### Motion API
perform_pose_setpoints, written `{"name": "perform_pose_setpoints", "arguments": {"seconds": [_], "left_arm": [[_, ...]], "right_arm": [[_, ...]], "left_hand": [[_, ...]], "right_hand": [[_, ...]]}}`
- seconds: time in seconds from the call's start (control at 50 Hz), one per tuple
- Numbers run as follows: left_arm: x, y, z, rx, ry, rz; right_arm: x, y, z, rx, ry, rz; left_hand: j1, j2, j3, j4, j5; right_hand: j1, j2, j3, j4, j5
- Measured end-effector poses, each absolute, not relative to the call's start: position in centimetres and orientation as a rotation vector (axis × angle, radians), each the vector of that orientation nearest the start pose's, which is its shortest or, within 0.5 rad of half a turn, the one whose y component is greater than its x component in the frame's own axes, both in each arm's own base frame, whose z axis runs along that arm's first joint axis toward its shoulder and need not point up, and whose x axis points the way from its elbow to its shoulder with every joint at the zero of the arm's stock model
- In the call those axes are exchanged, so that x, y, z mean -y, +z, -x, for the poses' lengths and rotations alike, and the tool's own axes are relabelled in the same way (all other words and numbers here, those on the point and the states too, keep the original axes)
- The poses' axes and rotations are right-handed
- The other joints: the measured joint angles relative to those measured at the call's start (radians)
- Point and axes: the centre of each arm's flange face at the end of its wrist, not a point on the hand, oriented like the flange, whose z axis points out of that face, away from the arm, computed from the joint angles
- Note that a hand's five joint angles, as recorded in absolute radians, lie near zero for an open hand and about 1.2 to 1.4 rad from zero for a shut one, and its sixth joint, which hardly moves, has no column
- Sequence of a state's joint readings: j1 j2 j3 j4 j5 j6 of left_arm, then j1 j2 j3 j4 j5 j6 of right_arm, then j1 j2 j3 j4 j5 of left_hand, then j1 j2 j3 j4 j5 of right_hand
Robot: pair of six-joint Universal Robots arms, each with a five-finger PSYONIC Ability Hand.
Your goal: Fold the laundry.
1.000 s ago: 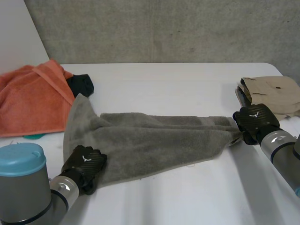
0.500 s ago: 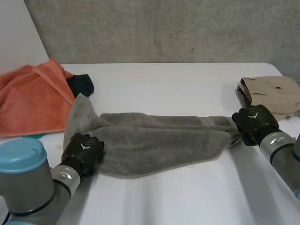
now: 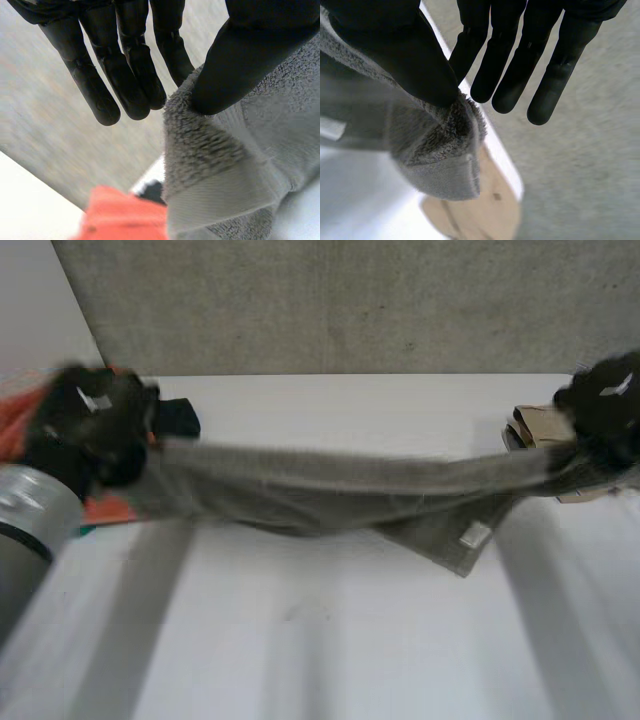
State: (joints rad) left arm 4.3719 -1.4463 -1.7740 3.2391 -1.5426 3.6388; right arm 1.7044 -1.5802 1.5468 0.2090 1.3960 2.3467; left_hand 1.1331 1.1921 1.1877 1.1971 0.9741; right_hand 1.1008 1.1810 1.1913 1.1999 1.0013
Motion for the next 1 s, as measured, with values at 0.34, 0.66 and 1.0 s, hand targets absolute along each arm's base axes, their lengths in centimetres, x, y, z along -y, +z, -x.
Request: {"name": "perform_pose_setpoints", "arguments": {"seconds": [0.34,0.66,1.0], "left_arm": [[27.2,30.9,23.9,-2.007,-2.117,-0.954],[41.7,35.3,29.0,-1.213,-2.61,-0.669],[39.7,32.1,27.9,-1.283,-2.687,-0.669]], "right_arm": [[29.5,32.9,-19.1,-2.368,-2.046,1.469],[41.0,34.9,-23.0,-1.84,-2.985,1.032],[40.1,31.1,-24.9,-1.736,-2.927,1.011]], "left_hand": [[0.0,0.003,0.004,0.0,0.0],[0.0,0.004,0.005,0.001,0.0],[0.0,0.004,0.006,0.003,0.018]], "right_hand": [[0.0,0.0,0.003,0.001,0.004],[0.0,0.0,0.003,0.001,0.011],[0.0,0.0,0.003,0.001,0.023]]}}
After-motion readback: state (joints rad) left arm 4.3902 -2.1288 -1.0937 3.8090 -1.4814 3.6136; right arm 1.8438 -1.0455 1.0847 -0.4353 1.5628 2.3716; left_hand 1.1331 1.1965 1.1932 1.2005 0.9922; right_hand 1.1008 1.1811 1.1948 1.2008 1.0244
